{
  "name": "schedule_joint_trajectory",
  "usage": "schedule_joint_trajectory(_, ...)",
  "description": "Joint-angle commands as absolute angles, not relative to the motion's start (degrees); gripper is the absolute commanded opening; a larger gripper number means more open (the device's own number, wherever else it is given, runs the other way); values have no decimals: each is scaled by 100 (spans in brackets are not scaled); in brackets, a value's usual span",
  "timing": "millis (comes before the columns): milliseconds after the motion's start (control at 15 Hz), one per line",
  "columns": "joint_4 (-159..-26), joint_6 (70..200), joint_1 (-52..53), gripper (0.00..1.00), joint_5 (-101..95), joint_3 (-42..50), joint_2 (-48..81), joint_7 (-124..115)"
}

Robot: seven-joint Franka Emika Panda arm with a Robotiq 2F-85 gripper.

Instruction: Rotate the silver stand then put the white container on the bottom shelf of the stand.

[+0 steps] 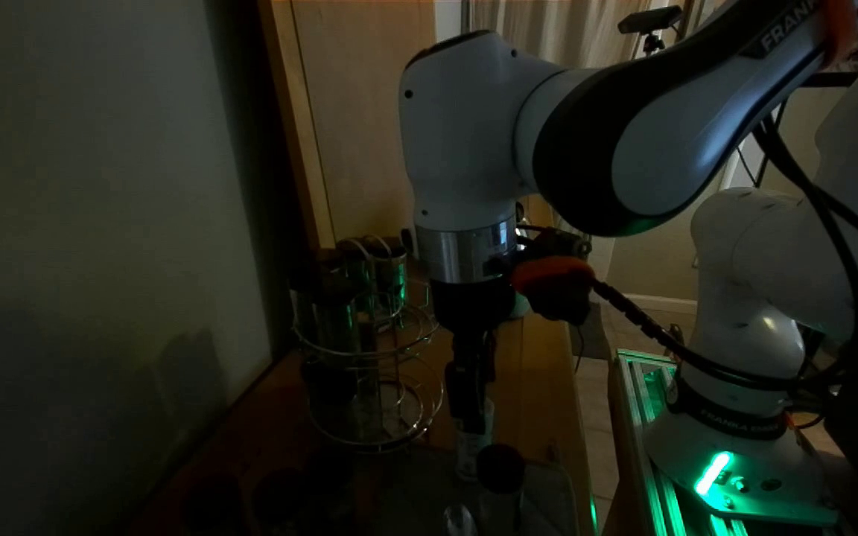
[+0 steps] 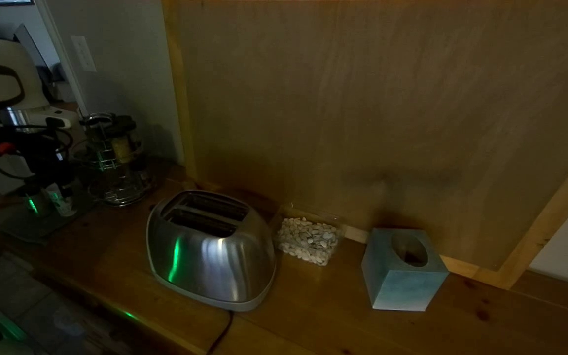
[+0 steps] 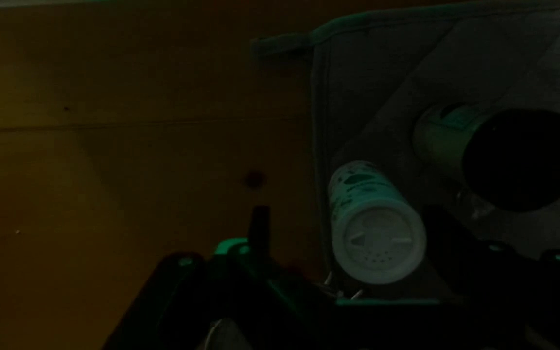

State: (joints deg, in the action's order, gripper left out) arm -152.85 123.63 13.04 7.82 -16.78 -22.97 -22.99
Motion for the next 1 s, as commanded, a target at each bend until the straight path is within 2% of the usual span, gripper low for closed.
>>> schedule_joint_trajectory(0,-15252,12372,1243,50,825,-1652,-2223,-2349)
schedule_joint_trajectory(267,-15231,12396,1200,24,747,-1670,-2134,-2362)
schedule_joint_trajectory(933,-15356,12229,784,24,1070,-1227,-2295,-2832)
